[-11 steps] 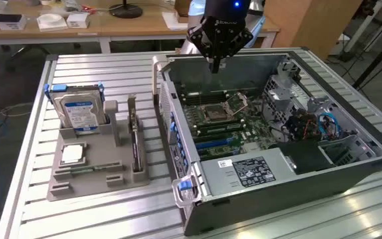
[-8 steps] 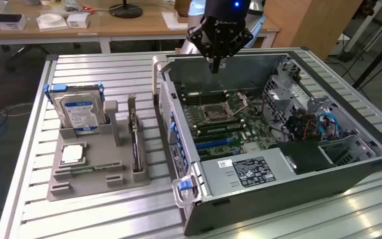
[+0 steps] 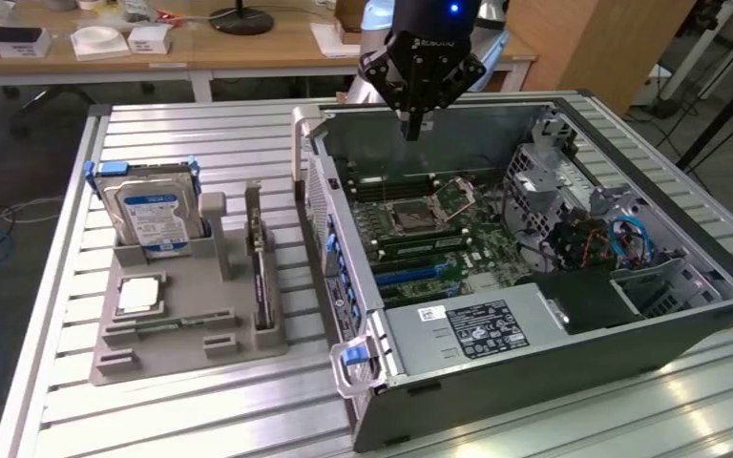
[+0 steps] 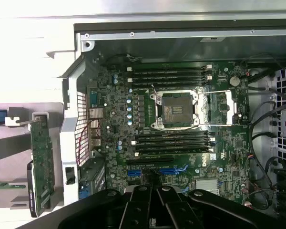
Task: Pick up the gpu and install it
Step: 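Reach for the gpu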
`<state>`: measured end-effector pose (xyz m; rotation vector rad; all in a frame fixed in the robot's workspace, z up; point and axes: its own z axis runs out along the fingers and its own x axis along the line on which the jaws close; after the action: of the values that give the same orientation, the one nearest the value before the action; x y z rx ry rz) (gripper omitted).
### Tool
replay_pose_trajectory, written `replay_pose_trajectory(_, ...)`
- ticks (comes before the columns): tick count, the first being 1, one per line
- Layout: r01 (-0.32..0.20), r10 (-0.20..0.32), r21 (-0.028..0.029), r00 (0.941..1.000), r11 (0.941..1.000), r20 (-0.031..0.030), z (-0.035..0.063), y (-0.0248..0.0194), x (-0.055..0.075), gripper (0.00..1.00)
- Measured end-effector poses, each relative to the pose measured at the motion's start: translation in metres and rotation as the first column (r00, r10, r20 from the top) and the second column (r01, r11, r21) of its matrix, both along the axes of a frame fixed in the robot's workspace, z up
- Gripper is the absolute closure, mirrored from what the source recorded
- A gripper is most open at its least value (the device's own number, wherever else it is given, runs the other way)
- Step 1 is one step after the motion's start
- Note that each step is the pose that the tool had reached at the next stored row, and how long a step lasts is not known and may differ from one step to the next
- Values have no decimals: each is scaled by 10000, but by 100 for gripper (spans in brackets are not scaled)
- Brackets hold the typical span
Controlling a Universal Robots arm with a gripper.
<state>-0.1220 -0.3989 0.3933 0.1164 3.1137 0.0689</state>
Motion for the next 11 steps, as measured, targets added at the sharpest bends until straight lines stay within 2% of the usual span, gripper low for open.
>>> replay_pose_trajectory(11, 1, -1, 0, 10000, 10000, 0, -9, 0, -129, 89)
